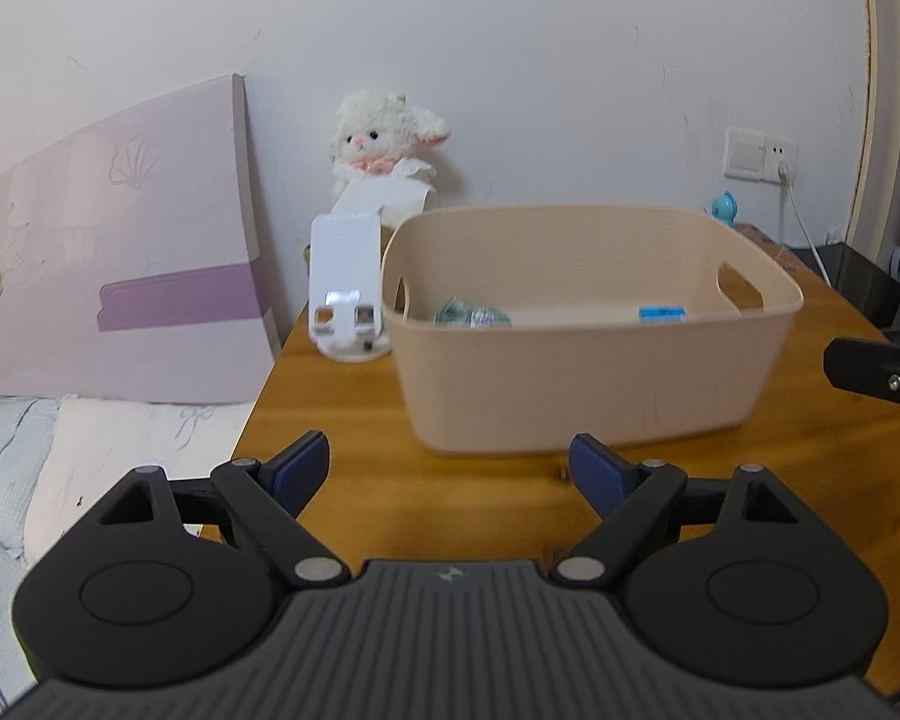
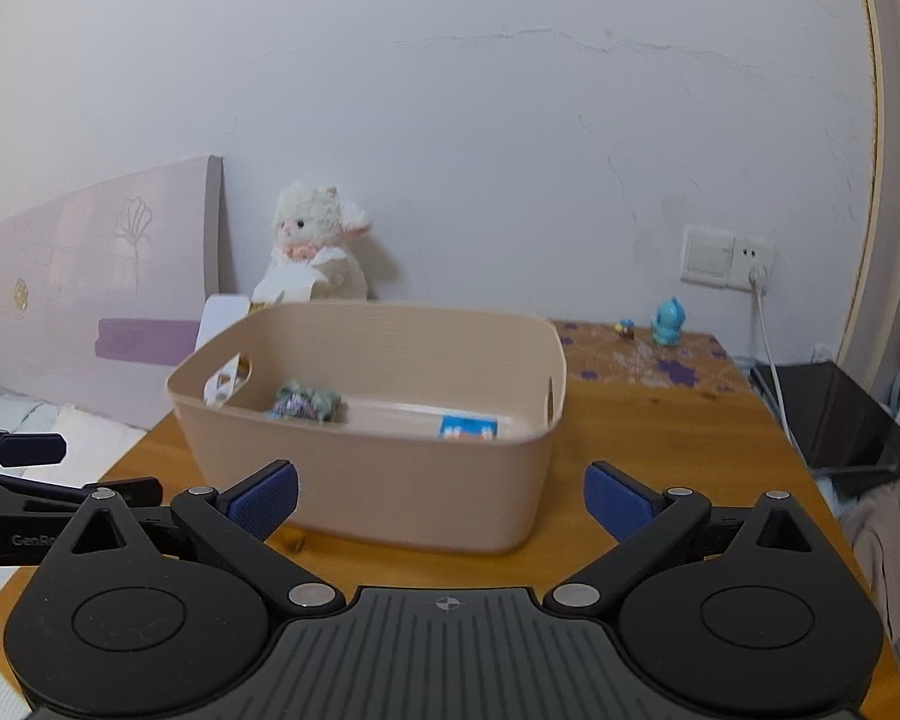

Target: Organize objects

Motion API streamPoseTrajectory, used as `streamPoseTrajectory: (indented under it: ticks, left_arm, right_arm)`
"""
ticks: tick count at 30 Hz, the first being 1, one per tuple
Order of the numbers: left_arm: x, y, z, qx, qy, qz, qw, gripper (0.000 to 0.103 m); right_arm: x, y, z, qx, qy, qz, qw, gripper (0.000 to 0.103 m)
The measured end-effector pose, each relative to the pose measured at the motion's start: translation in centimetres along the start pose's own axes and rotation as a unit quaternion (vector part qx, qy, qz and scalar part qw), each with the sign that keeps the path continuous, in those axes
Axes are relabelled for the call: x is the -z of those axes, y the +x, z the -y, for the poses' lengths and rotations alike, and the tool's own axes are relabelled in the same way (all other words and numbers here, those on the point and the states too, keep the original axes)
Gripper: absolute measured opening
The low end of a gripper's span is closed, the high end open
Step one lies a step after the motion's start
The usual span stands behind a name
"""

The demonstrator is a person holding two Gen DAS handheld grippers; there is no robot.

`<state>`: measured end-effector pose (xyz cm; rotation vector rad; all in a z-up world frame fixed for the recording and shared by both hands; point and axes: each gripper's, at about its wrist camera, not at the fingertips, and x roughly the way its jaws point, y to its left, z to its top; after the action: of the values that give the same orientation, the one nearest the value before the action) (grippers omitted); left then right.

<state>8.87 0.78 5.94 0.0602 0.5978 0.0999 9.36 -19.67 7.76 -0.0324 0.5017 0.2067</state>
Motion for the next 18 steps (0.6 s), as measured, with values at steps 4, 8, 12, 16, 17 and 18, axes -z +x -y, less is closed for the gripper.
streamPoseTrajectory:
  ticks: [4, 8, 12, 16, 17, 18]
  left_arm:
    - [1.5, -1.7, 0.1, -0.003, 0.004, -0.003, 1.0, 0.088]
    - [2.9, -3.2, 0.7, -0.001, 0.011, -0.005, 0.9999, 0.088]
    - [3.9, -4.3, 1.5, 0.006, 0.014, -0.008, 0.9998, 0.088]
    - [4.6, -5.3, 2.2, 0.01, 0.016, -0.006, 0.9998, 0.088]
    - [4.7, -5.4, 2.4, 0.01, 0.018, -0.006, 0.9998, 0.088]
    - [4.9, -5.6, 2.6, 0.009, 0.021, -0.006, 0.9997, 0.088]
  right_arm:
    - [1.4, -1.4, 0.2, 0.006, 0.004, -0.003, 1.0, 0.103]
    - [2.7, -2.4, 0.4, -0.006, 0.016, -0.021, 1.0, 0.103]
    - [4.0, -3.3, 0.1, -0.008, 0.008, -0.032, 0.999, 0.103]
    - [4.8, -4.1, -0.2, -0.004, 0.0, -0.036, 0.999, 0.103]
    - [4.9, -4.3, -0.2, -0.003, 0.0, -0.037, 0.999, 0.103]
    - [5.1, -4.5, -0.2, -0.003, 0.001, -0.039, 0.999, 0.103]
